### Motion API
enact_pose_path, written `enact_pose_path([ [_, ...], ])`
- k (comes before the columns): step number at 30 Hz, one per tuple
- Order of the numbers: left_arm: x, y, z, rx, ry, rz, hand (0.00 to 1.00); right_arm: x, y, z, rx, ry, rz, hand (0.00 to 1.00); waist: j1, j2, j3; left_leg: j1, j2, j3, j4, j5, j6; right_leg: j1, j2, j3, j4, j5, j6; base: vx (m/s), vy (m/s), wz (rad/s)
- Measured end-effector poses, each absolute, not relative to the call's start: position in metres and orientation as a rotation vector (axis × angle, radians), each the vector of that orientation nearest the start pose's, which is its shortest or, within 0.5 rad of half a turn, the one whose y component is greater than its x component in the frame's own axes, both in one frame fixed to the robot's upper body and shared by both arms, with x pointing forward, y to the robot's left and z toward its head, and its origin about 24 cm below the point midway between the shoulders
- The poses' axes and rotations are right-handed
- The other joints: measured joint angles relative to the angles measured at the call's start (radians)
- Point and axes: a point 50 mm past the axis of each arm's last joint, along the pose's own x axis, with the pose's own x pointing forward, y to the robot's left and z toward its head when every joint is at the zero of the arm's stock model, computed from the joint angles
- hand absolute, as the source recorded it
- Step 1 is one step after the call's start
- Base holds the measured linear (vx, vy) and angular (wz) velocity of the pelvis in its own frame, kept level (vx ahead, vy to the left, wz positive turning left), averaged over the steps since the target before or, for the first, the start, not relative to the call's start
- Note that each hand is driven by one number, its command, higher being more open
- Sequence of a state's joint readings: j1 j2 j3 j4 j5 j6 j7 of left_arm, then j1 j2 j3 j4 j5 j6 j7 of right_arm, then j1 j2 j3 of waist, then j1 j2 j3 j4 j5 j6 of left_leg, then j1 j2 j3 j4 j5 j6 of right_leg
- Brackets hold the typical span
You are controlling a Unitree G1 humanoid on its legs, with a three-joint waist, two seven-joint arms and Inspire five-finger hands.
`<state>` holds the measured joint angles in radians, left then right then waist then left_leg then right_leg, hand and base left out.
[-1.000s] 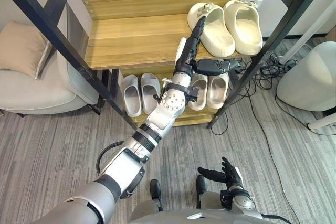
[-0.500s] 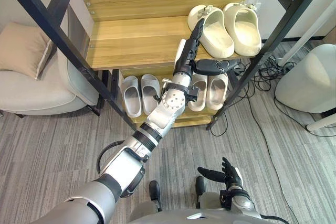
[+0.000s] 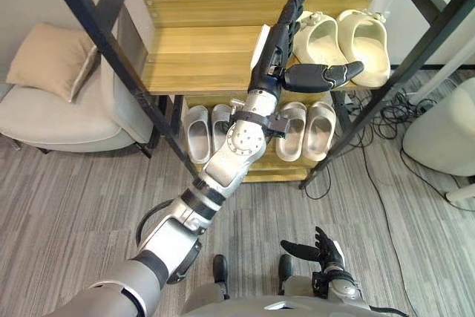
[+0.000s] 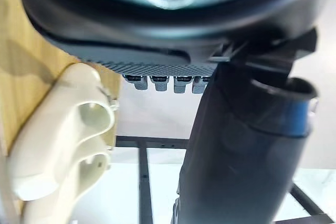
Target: Organize the slippers on the shoe rack
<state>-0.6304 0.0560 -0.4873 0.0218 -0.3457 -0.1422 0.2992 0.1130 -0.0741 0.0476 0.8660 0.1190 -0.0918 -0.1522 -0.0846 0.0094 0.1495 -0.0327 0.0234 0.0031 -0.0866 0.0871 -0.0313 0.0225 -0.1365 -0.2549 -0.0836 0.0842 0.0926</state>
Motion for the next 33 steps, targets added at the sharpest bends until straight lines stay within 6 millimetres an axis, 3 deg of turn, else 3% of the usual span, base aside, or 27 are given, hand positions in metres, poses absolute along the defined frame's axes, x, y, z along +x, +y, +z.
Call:
enact_pose_path([
  [5,0.267,0.005,0.183,-0.405,-0.460,-0.553,1.00,0.119,-0.182,-0.146,-0.063,0.925,-0.198,1.00,0.028,0.007,-0.027,0.012,-0.006,-0.048,0.000,0.003,-0.001,0.038,-0.002,-0.049,0.001,-0.016,0.002,-0.01,0.005,0.32],
  [12,0.218,-0.035,0.144,-0.509,-0.246,-0.877,1.00,0.111,-0.180,-0.152,-0.103,0.984,-0.161,1.00,0.058,0.012,-0.076,0.024,-0.023,-0.140,0.000,0.010,0.001,0.097,-0.010,-0.145,0.003,-0.041,0.012,0.02,-0.002,0.36],
  [17,0.198,-0.043,0.102,-0.511,-0.064,-0.957,1.00,0.113,-0.176,-0.153,-0.121,0.996,-0.135,1.00,0.075,0.010,-0.093,0.059,-0.027,-0.162,0.000,0.010,0.001,0.146,-0.010,-0.174,0.006,-0.053,0.011,0.01,-0.016,0.17],
  [18,0.197,-0.041,0.078,-0.477,0.025,-0.952,1.00,0.113,-0.174,-0.153,-0.117,0.996,-0.133,1.00,0.074,0.006,-0.093,0.074,-0.027,-0.174,0.000,0.009,0.000,0.160,-0.009,-0.182,0.010,-0.060,0.010,-0.04,-0.027,0.18],
  [20,0.193,-0.033,0.036,-0.414,0.191,-0.908,1.00,0.113,-0.173,-0.153,-0.115,0.995,-0.130,1.00,0.074,0.006,-0.095,0.087,-0.024,-0.179,0.000,0.011,-0.003,0.167,-0.009,-0.187,0.028,-0.073,0.009,-0.05,-0.027,0.12],
  [22,0.188,-0.024,0.010,-0.364,0.294,-0.868,1.00,0.114,-0.173,-0.153,-0.115,0.993,-0.129,1.00,0.074,0.006,-0.095,0.089,-0.022,-0.182,0.000,0.012,-0.005,0.168,-0.007,-0.189,0.032,-0.078,0.005,-0.04,-0.020,0.03],
  [23,0.180,-0.011,-0.019,-0.309,0.408,-0.822,1.00,0.114,-0.172,-0.153,-0.115,0.994,-0.128,1.00,0.075,0.004,-0.093,0.088,-0.018,-0.183,0.000,0.012,-0.009,0.167,-0.003,-0.190,0.032,-0.079,0.005,-0.04,-0.037,0.03],
  [26,0.158,0.027,-0.070,-0.212,0.617,-0.685,1.00,0.111,-0.172,-0.154,-0.114,1.002,-0.130,1.00,0.074,-0.010,-0.088,0.088,-0.012,-0.185,0.000,0.010,-0.017,0.168,0.001,-0.192,0.028,-0.082,0.007,-0.02,-0.023,0.01],
  [28,0.149,0.054,-0.093,-0.168,0.708,-0.562,1.00,0.107,-0.172,-0.156,-0.116,1.018,-0.132,1.00,0.075,-0.021,-0.084,0.088,-0.012,-0.192,0.000,0.010,-0.020,0.172,0.002,-0.200,0.027,-0.083,0.005,0.01,-0.022,0.08],
  [33,0.149,0.112,-0.114,-0.070,0.773,-0.295,1.00,0.105,-0.168,-0.157,-0.093,1.019,-0.140,1.00,0.082,-0.051,-0.074,0.086,-0.014,-0.199,0.000,0.009,-0.022,0.175,0.003,-0.206,0.026,-0.084,0.004,0.03,-0.020,0.04],
])
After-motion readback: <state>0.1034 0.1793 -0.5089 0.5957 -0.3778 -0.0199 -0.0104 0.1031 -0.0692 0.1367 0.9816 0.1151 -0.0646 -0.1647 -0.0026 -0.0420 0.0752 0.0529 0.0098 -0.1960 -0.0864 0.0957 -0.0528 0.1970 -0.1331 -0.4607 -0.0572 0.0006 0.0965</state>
